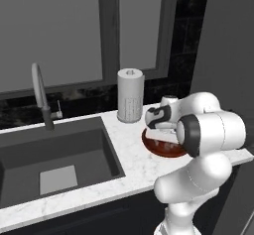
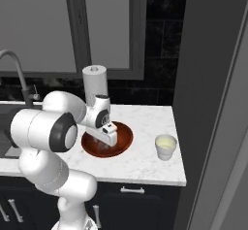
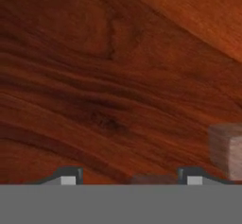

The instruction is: Grab a lemon wedge from the fridge and one ice cube from the ice bowl, and put them in the glass of lemonade.

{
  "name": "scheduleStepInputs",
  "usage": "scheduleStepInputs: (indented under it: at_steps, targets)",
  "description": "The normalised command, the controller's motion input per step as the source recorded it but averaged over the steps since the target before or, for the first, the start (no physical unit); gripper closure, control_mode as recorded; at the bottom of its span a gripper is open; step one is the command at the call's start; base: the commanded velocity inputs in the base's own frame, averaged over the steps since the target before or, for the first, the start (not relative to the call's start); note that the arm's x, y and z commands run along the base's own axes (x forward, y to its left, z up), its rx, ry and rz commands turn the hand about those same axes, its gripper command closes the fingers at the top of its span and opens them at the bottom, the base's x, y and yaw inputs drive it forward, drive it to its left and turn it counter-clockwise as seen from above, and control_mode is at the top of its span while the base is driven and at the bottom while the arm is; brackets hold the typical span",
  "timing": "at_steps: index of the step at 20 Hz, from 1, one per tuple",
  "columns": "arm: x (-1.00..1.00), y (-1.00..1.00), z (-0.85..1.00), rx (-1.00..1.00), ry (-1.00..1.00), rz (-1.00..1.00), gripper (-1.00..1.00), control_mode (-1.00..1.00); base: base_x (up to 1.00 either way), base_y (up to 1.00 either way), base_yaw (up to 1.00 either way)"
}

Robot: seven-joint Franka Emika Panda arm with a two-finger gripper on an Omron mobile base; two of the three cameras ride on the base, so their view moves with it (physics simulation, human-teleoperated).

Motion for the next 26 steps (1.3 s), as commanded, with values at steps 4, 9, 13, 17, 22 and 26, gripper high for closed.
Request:
scheduleStepInputs:
  at_steps: [4,9,13,17,22,26]
  targets:
    - [-0.17,0.0,-0.06,0.0,0.0,-0.01,1.0,-1.0,0.0,0.0,0.0]
    - [-0.44,-0.01,0.09,0.0,-0.01,-0.02,1.0,-1.0,0.0,0.0,0.0]
    - [-0.32,-0.25,0.61,0.03,-0.04,-0.05,1.0,-1.0,0.0,0.0,0.0]
    - [-0.02,-0.41,0.87,0.03,0.0,-0.07,1.0,-1.0,0.0,0.0,0.0]
    - [0.0,-0.28,0.68,-0.08,0.0,0.0,1.0,-1.0,0.0,0.0,0.0]
    - [0.0,-0.31,0.6,-0.24,0.01,0.01,1.0,-1.0,0.0,0.0,0.0]
